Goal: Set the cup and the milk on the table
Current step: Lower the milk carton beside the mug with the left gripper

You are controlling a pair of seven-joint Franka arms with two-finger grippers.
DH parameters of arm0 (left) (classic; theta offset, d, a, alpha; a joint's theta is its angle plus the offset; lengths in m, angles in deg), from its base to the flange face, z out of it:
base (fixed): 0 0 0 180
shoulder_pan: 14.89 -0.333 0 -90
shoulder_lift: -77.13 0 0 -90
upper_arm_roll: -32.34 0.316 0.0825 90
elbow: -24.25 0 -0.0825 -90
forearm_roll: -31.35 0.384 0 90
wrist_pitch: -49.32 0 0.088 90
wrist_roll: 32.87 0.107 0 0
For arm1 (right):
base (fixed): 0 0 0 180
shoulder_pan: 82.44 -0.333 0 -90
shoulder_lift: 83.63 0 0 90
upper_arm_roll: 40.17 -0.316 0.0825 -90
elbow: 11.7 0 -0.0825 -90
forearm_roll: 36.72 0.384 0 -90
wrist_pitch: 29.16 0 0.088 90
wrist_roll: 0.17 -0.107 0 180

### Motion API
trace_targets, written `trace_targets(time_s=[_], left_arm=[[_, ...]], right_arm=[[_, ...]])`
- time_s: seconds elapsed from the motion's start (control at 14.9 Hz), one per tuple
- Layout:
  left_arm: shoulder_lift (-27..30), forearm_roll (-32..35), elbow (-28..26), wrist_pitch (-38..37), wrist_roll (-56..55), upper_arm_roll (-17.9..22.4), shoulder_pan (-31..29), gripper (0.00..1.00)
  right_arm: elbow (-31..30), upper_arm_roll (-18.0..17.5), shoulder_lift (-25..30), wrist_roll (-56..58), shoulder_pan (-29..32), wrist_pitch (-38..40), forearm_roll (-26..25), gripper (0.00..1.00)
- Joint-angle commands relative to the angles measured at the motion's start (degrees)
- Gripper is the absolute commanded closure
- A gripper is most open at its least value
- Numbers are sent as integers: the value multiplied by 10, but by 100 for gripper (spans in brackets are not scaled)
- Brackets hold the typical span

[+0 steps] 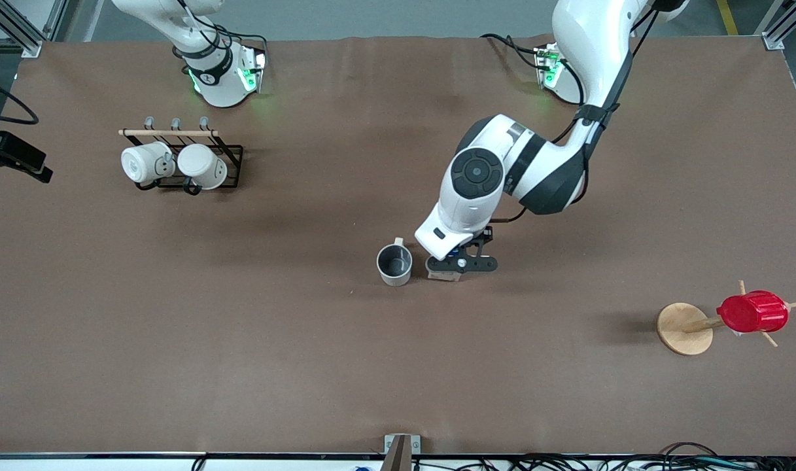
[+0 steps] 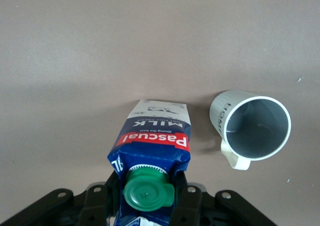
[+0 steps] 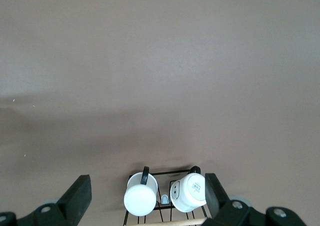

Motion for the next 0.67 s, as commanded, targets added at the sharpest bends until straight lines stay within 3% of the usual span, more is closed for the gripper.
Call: trace_targets(time_s=[0.0, 0.6], left_arm=[[-12, 16, 12, -8, -1, 2, 11, 91], [-18, 14, 14, 0, 14, 1, 7, 88]], right_arm=[[-13, -2, 11, 8, 6, 4, 10, 0], [-16, -14, 11, 32, 28, 9, 10, 0]])
